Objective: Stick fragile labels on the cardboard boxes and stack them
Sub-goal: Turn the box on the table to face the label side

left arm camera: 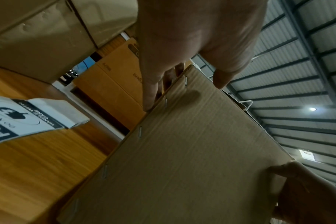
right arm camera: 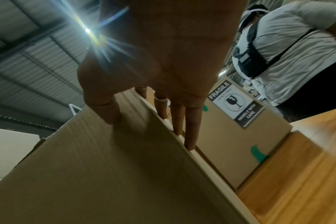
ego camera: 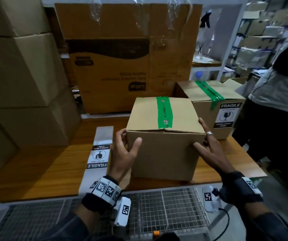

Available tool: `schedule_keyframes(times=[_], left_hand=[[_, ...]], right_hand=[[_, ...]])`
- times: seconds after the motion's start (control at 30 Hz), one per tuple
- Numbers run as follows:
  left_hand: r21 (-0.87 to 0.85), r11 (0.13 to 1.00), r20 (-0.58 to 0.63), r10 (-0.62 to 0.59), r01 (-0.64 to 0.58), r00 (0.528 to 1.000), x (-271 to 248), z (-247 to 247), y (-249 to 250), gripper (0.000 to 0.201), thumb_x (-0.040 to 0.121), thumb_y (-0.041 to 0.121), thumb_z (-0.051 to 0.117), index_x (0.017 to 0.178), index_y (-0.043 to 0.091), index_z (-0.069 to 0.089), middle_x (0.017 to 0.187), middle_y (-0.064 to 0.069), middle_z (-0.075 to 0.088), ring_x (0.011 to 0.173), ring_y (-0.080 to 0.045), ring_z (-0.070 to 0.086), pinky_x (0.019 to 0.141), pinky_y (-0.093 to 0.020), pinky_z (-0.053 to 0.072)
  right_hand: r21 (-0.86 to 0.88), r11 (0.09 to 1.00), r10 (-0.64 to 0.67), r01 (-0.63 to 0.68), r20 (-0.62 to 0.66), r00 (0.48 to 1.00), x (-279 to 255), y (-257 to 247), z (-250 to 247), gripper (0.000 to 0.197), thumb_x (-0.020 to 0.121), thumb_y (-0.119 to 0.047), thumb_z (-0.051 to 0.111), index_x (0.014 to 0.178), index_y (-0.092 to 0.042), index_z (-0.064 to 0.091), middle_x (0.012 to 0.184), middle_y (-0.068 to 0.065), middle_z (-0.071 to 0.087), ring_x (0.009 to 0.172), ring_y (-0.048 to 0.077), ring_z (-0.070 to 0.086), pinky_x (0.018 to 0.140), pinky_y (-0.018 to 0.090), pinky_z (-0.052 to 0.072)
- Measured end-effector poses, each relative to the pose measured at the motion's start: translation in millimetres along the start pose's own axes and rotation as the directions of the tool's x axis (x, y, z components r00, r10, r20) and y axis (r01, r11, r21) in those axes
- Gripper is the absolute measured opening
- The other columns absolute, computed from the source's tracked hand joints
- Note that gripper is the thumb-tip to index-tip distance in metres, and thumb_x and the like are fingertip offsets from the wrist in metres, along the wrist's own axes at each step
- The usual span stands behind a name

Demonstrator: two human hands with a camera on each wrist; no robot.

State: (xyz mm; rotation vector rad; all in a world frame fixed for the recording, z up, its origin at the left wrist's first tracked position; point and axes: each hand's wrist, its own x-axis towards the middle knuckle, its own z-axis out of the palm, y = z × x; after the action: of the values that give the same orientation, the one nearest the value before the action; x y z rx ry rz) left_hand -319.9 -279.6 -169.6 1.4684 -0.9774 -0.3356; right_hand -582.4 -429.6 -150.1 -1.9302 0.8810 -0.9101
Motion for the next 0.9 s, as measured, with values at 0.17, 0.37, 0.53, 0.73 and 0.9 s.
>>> schedule_keyframes(times=[0.17,0.37,0.53,0.73,0.9], left_hand=[[0.004,1.000,-0.016,-0.004,0.004,1.000,2.7,4.4,-9.1,0.057,0.094,0.035,0.070,0.141,0.025,0.040,0.125,0.012,0.059,0.109,0.008,0.061,0.082,-0.022,0.059],[0.000,1.000,0.025,0.002,-0.002,1.000,1.0,3.7,-14.3,0.063,0.096,0.028,0.069,0.148,0.023,0.035,0.128,0.013,0.057,0.113,0.011,0.059,0.081,-0.016,0.056],[0.040,0.999,0.039,0.003,-0.005,0.999,-2.3,-10.7,-23.7,0.066,0.095,0.032,0.070,0.150,0.028,0.035,0.146,0.006,0.051,0.131,-0.003,0.053,0.100,-0.027,0.052],[0.178,0.984,-0.023,-0.017,0.021,1.000,-13.5,-55.6,-48.8,0.058,0.096,0.030,0.069,0.146,0.030,0.041,0.149,0.002,0.050,0.132,-0.013,0.051,0.103,-0.038,0.051],[0.261,0.965,-0.047,0.008,0.004,0.999,-28.2,-102.3,-76.2,0.044,0.096,0.023,0.069,0.133,0.036,0.050,0.133,0.006,0.060,0.121,-0.011,0.059,0.095,-0.034,0.056]], right_hand=[[0.019,1.000,0.023,-0.023,0.012,1.000,2.8,8.2,4.1,0.087,0.100,-0.014,0.061,0.156,-0.060,0.013,0.155,-0.003,0.047,0.137,0.017,0.051,0.118,0.050,0.041],[0.053,0.997,0.059,-0.059,-0.012,0.998,5.7,12.1,8.5,0.089,0.099,-0.008,0.059,0.157,-0.057,0.012,0.144,-0.014,0.054,0.125,-0.001,0.055,0.111,0.035,0.046],[0.154,0.984,0.109,-0.090,-0.120,0.987,-7.3,23.7,24.5,0.097,0.096,-0.005,0.065,0.162,-0.043,0.005,0.147,-0.015,0.049,0.133,0.006,0.051,0.113,0.039,0.043],[0.165,0.963,0.247,-0.211,-0.243,0.938,-62.1,63.3,71.0,0.086,0.094,-0.008,0.069,0.160,-0.036,0.021,0.156,0.002,0.040,0.134,0.014,0.048,0.102,0.036,0.049],[0.152,0.942,0.334,-0.299,-0.347,0.876,-97.0,70.6,113.1,0.055,0.092,-0.009,0.073,0.139,-0.022,0.046,0.132,0.010,0.052,0.100,0.011,0.060,0.076,0.027,0.050]])
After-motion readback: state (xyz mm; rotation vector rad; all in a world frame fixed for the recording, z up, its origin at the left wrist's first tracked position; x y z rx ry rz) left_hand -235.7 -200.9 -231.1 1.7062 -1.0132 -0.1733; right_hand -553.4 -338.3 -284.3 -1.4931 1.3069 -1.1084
